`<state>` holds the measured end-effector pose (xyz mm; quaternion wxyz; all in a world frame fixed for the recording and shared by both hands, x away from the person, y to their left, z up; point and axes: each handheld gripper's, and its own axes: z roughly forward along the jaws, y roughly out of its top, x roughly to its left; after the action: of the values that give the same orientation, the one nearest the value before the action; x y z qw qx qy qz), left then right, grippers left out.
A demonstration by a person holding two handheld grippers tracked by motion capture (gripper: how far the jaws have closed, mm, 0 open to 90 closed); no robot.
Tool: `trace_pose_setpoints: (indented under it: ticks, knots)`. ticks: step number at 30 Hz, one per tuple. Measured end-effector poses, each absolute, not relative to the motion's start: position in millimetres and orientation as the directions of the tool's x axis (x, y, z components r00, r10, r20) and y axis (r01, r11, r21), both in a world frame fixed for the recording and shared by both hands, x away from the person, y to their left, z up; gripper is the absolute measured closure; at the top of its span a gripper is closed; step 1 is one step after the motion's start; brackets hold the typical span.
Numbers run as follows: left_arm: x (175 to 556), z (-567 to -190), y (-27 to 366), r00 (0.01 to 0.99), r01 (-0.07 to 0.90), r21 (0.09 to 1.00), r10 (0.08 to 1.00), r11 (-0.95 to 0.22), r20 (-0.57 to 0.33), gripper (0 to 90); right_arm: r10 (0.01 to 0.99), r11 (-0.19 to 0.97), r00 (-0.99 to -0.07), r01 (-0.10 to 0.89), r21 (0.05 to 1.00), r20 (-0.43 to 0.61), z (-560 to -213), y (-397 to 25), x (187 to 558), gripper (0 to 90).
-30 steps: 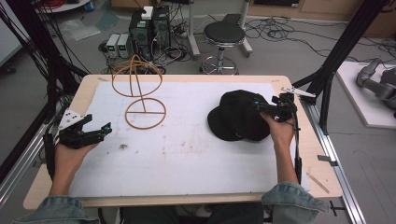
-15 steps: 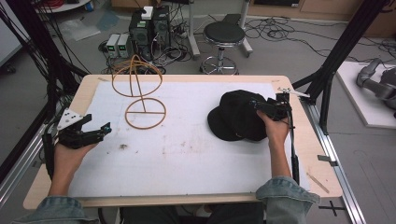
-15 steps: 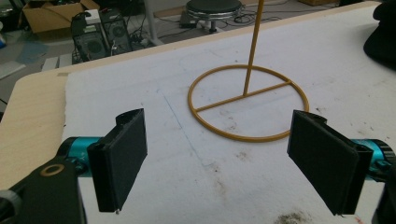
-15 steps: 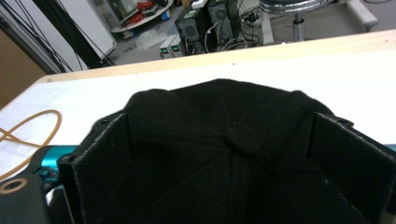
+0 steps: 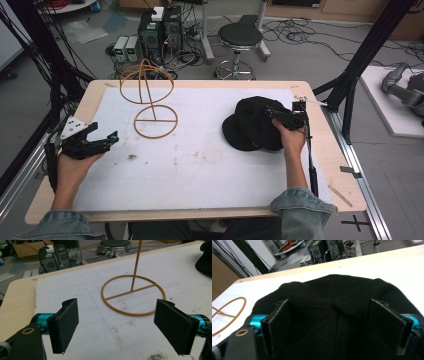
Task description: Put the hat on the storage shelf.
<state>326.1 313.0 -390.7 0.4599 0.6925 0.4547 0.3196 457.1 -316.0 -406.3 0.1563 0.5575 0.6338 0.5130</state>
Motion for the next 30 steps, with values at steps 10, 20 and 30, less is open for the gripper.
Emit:
trace_pose_setpoints:
  ticks: [10, 20, 30]
  knots:
    - [326, -391, 314, 0.382, 0.334, 0.929, 0.924, -0.159, 0.021, 20.3, 0.863, -0.152, -0.318, 0.578, 0.802, 0.393, -417, -315, 461, 34.2]
    - [326, -390, 314, 0.382, 0.333, 0.929, 0.924, -0.16, 0.023, 20.4, 0.887, -0.121, -0.307, 0.565, 0.816, 0.344, -413, -311, 457, 59.4]
    - [326, -390, 314, 0.382, 0.333, 0.93, 0.924, -0.157, 0.019, 20.4, 0.88, -0.192, -0.287, 0.516, 0.835, 0.38, -398, -313, 445, 70.8]
